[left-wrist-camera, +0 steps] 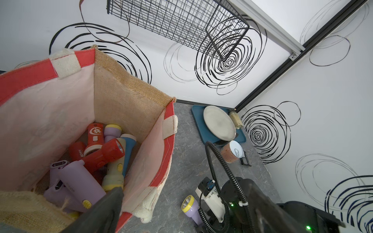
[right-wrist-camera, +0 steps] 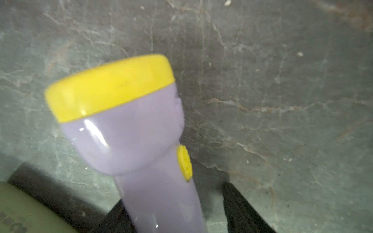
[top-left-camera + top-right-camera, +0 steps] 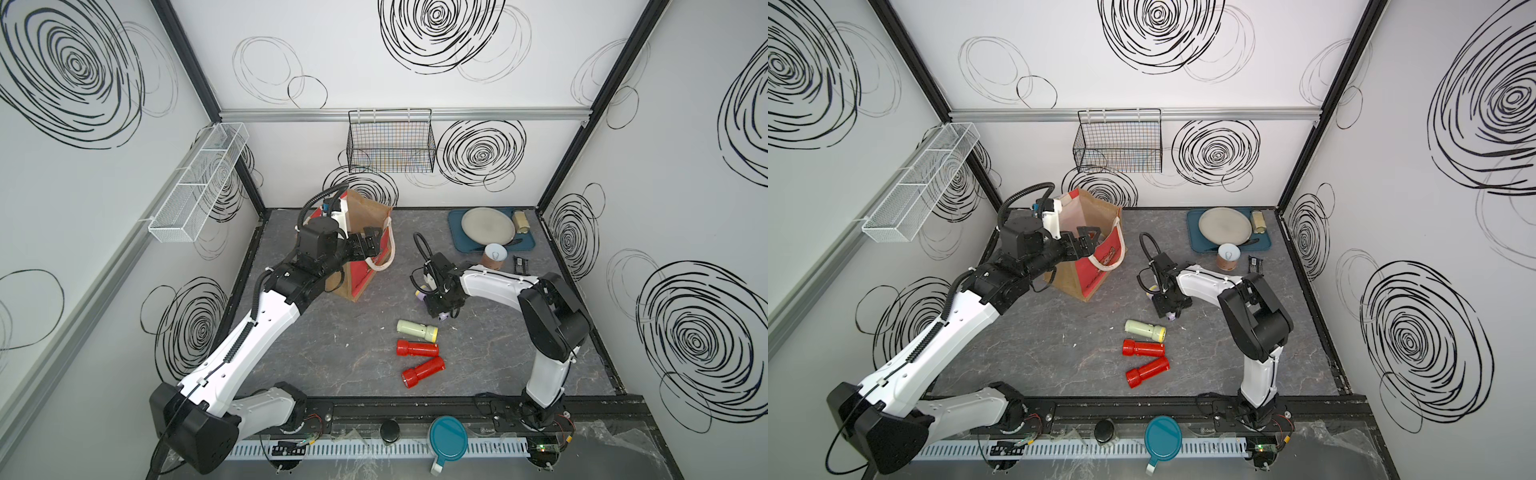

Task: Put the flashlights into the tote bags
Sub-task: Pick up the flashlight from the center of the board.

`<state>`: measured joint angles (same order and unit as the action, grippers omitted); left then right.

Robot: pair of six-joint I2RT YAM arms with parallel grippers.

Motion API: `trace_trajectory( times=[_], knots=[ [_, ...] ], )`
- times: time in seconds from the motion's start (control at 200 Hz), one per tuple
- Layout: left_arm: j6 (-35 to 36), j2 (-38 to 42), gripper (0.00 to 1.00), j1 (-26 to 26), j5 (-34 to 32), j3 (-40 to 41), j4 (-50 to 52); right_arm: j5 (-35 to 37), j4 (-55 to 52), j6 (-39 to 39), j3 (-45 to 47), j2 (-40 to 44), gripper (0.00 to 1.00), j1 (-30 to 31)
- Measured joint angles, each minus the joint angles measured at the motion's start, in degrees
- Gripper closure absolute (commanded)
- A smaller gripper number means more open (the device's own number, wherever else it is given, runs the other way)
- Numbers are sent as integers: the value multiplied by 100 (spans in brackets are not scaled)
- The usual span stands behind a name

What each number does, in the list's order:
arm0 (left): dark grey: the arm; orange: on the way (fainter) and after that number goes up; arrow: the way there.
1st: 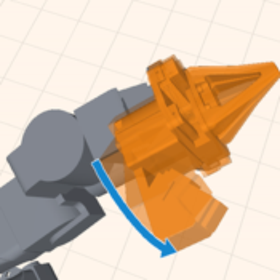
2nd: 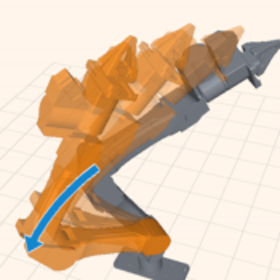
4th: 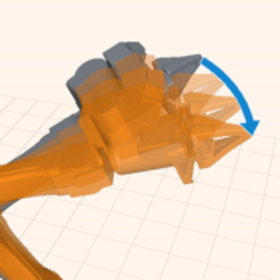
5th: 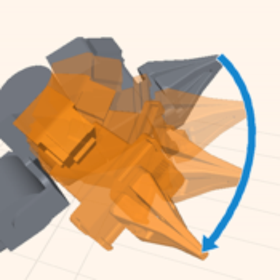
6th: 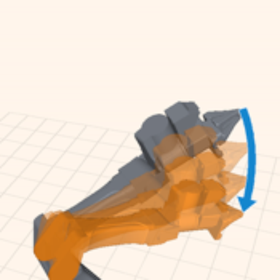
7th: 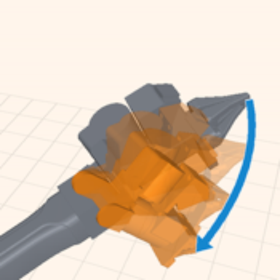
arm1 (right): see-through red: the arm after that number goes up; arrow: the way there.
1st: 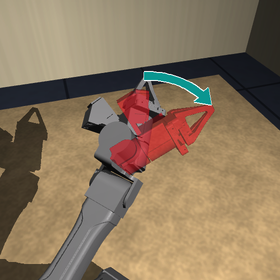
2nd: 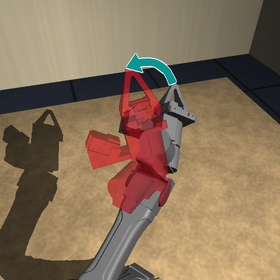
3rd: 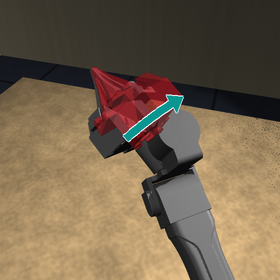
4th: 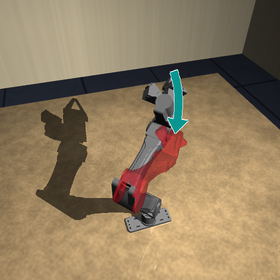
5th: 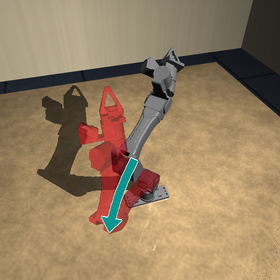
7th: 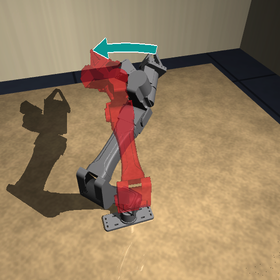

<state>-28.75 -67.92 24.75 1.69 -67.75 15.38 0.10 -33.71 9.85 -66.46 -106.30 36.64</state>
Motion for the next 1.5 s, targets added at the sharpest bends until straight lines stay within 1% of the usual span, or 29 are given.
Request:
trace_trajectory(
  times=[0.1, 0.255, 0.38, 0.48, 0.575, 0.645, 0.816, 0.956, 1.026, 1.166, 1.501],
  knots=[
    [0, 13, 1, -17, 31, 26, -22, 61, 15, -44, 0, -4, 57, 4],
    [-4, 13, 1, -17, 61, 50, -31, 94, 120, -72, 76, 42, 73, 24],
    [-24, 13, 1, -17, 76, 50, -35, 55, 352, -87, 326, 227, 89, 37],
    [-26, 13, 1, -11, 101, 50, -44, -120, 551, -85, 678, 546, 97, 37],
    [-26, 13, 1, 35, 151, 48, -55, -385, 767, -76, 1038, 1123, 99, 33],
    [-22, 13, 1, 105, 210, 48, -68, -682, 1014, -55, 1207, 1731, 100, -17],
    [15, -55, 1, 439, 483, -59, -157, -1390, 1934, 24, 1241, 3071, 100, -166],
    [50, -210, 1, 680, 785, -299, -341, -1781, 2669, 63, 1244, 3716, 100, -223],
    [52, -304, 1, 754, 968, -402, -450, -1930, 2844, 66, 1198, 3845, 100, -234],
    [48, -560, 1, 885, 1266, -496, -656, -2155, 2955, 87, 988, 3827, 100, -234],
    [4, -1196, 1, 1305, 1469, -581, -992, -2363, 3187, 232, 748, 3685, 100, -146]
  ],
)
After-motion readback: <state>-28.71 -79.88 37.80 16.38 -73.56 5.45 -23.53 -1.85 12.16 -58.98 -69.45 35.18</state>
